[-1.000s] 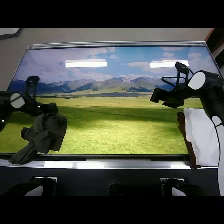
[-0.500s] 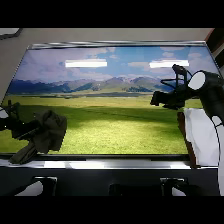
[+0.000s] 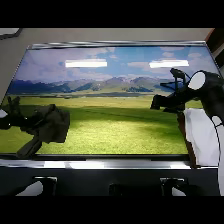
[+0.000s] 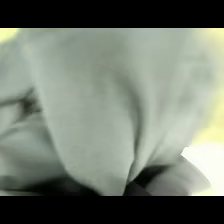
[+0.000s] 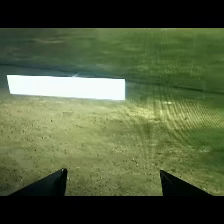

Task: Fold the shirts.

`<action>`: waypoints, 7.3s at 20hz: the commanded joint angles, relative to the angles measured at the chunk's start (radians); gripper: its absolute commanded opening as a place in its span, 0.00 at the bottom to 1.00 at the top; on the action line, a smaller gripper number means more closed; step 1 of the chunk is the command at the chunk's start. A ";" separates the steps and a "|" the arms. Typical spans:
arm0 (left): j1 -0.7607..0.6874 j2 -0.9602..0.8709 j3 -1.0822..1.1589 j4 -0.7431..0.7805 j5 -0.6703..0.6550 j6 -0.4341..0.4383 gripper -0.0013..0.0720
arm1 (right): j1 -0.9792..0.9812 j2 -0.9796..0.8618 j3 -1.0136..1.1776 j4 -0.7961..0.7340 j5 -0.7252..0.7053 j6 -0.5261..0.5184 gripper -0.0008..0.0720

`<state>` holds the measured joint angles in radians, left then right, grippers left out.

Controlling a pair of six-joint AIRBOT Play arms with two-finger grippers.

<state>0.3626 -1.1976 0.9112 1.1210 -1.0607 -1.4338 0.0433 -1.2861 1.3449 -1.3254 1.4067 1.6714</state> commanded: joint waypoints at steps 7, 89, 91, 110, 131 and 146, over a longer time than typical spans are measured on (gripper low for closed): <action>-0.426 0.222 0.198 -0.385 0.093 0.155 0.05 | 0.000 0.082 0.000 -0.002 0.058 0.023 0.93; -0.256 0.485 0.570 -0.369 0.427 0.192 0.05 | -0.028 0.581 0.245 -0.027 -0.527 -0.024 0.07; -0.258 0.576 0.613 -0.369 0.466 0.192 0.05 | -0.028 0.589 0.340 0.016 -0.554 -0.022 0.07; -0.258 0.238 0.347 0.025 0.160 0.039 0.05 | -0.027 -0.014 0.402 -0.086 -0.286 0.105 0.07; -0.009 -0.232 0.259 0.047 -0.332 0.046 0.52 | -0.316 -0.293 0.419 0.063 0.285 -0.004 0.74; 0.103 -0.167 -0.230 -0.213 -0.051 0.203 0.35 | -0.331 -0.105 0.111 0.053 0.275 -0.091 0.74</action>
<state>0.4641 -1.3632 0.6960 0.9203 -1.2003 -1.2366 -0.2867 -1.4357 1.5124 -1.2613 1.7092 1.5921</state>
